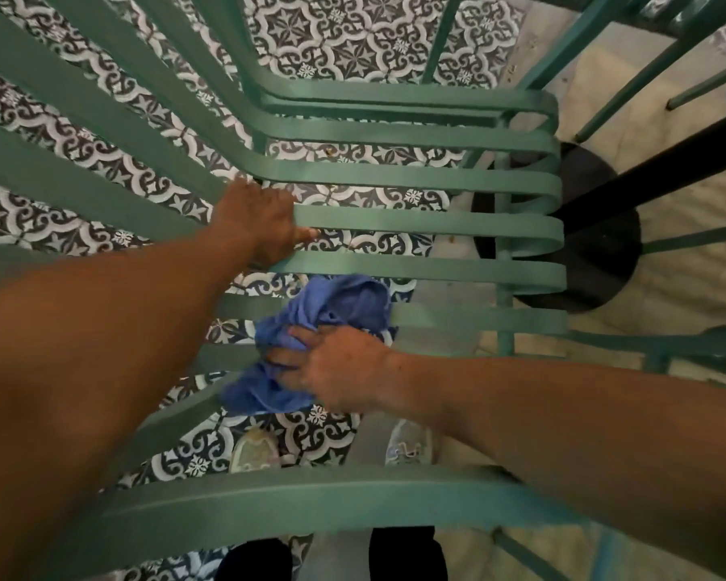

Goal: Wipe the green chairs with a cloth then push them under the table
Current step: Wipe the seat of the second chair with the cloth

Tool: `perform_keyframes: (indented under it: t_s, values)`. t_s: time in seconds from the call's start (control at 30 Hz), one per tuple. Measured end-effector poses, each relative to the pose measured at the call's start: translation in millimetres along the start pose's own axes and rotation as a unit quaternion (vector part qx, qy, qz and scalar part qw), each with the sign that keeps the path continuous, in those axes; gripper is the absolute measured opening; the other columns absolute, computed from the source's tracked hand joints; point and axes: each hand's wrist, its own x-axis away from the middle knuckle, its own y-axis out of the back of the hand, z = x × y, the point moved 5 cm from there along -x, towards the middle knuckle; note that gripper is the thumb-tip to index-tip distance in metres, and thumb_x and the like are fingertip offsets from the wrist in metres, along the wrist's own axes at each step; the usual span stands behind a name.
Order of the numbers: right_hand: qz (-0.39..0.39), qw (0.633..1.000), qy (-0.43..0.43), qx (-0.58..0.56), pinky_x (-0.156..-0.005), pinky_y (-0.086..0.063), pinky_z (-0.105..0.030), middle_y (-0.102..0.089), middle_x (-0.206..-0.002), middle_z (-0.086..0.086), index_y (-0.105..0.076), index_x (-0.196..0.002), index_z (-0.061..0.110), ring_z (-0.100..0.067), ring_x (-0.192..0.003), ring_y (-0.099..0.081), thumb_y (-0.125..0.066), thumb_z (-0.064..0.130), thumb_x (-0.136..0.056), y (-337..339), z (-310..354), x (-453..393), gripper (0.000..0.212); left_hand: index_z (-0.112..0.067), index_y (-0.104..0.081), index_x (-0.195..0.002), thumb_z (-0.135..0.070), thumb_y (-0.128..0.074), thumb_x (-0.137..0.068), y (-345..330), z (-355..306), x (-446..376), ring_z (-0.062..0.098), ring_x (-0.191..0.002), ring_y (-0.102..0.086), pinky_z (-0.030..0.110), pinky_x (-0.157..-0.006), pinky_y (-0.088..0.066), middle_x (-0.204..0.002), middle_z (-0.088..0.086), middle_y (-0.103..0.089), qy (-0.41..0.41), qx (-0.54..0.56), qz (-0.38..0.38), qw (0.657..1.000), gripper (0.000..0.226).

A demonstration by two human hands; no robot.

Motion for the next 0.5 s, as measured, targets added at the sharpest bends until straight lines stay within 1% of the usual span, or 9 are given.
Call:
perform_keyframes:
  t_s: [0.03,0.1,0.17,0.27,0.33,0.37,0.4,0.43,0.5]
  values:
    - [0.006,1.0,0.019,0.009,-0.096,-0.049,-0.04,-0.045,-0.146,0.003,-0.051,-0.134,0.026,-0.028,-0.132,-0.043,-0.061,0.032,-0.087,-6,-7,31,0.048,-0.006,-0.054,-0.111,-0.072,-0.021,-0.089,0,0,1,0.033,-0.105,-0.06,0.041,-0.088,-0.038,-0.115,0.019,-0.063,-0.001,0.007,-0.006,1.0,0.077]
    - [0.006,1.0,-0.01,-0.026,-0.083,-0.055,-0.034,-0.061,-0.13,0.006,-0.071,-0.109,0.029,-0.023,-0.115,-0.061,-0.075,0.034,-0.07,-10,-28,110,0.04,-0.007,-0.054,-0.109,-0.072,-0.022,-0.09,3,1,4,0.033,-0.104,-0.06,0.042,-0.089,-0.039,-0.113,0.02,-0.064,-0.001,0.01,-0.021,1.0,0.075]
    - [0.028,0.995,-0.078,-0.055,-0.069,-0.059,-0.036,-0.067,-0.121,0.001,-0.076,-0.096,0.024,-0.024,-0.098,-0.07,-0.068,0.027,-0.069,-20,-50,187,0.029,-0.006,-0.054,-0.111,-0.071,-0.02,-0.09,4,0,5,0.034,-0.107,-0.059,0.043,-0.092,-0.039,-0.116,0.021,-0.063,0.003,0.008,-0.016,1.0,0.076]
    - [0.066,0.966,-0.227,-0.099,-0.049,-0.058,-0.041,-0.072,-0.108,-0.011,-0.076,-0.091,0.017,-0.03,-0.075,-0.073,-0.049,0.027,-0.07,-23,-76,257,0.036,-0.008,-0.052,-0.115,-0.072,-0.018,-0.09,3,-1,4,0.034,-0.112,-0.056,0.045,-0.095,-0.038,-0.121,0.02,-0.06,0.005,0.014,-0.007,1.0,0.077]
    - [0.021,0.956,-0.274,-0.106,-0.049,-0.057,-0.044,-0.071,-0.104,-0.017,-0.074,-0.097,0.016,-0.036,-0.069,-0.071,-0.05,0.024,-0.069,-20,-82,256,0.037,-0.01,-0.051,-0.119,-0.071,-0.012,-0.089,2,-1,3,0.033,-0.112,-0.056,0.045,-0.095,-0.038,-0.121,0.018,-0.06,-0.006,0.006,-0.006,1.0,0.078]
    - [-0.027,0.961,-0.264,-0.083,-0.051,-0.057,-0.044,-0.071,-0.104,-0.019,-0.072,-0.099,0.017,-0.037,-0.069,-0.07,-0.055,0.023,-0.069,-17,-80,237,0.035,-0.013,-0.052,-0.121,-0.07,-0.005,-0.086,2,-2,3,0.033,-0.11,-0.057,0.045,-0.093,-0.038,-0.119,0.017,-0.06,-0.019,-0.006,-0.007,1.0,0.081]
    - [-0.078,0.971,-0.221,-0.056,-0.053,-0.057,-0.043,-0.07,-0.103,-0.019,-0.071,-0.101,0.017,-0.037,-0.069,-0.069,-0.062,0.023,-0.069,-14,-76,208,0.034,-0.015,-0.052,-0.122,-0.07,-0.001,-0.083,1,-3,3,0.033,-0.107,-0.057,0.045,-0.091,-0.039,-0.117,0.016,-0.06,-0.031,-0.019,-0.005,0.999,0.085]
    - [-0.114,0.979,-0.162,-0.045,-0.055,-0.058,-0.041,-0.07,-0.103,-0.018,-0.071,-0.102,0.017,-0.035,-0.071,-0.069,-0.07,0.022,-0.071,-10,-69,170,0.032,-0.014,-0.052,-0.121,-0.07,-0.001,-0.083,2,-4,4,0.033,-0.105,-0.058,0.045,-0.089,-0.039,-0.114,0.016,-0.06,-0.035,-0.018,-0.008,0.999,0.085]
    - [-0.153,0.985,-0.068,-0.043,-0.065,-0.059,-0.037,-0.068,-0.107,-0.015,-0.07,-0.107,0.015,-0.029,-0.082,-0.067,-0.078,0.023,-0.074,5,-52,81,0.035,-0.011,-0.054,-0.117,-0.07,-0.014,-0.09,6,-4,5,0.035,-0.104,-0.059,0.044,-0.089,-0.039,-0.112,0.018,-0.061,-0.023,-0.006,-0.018,1.0,0.076]
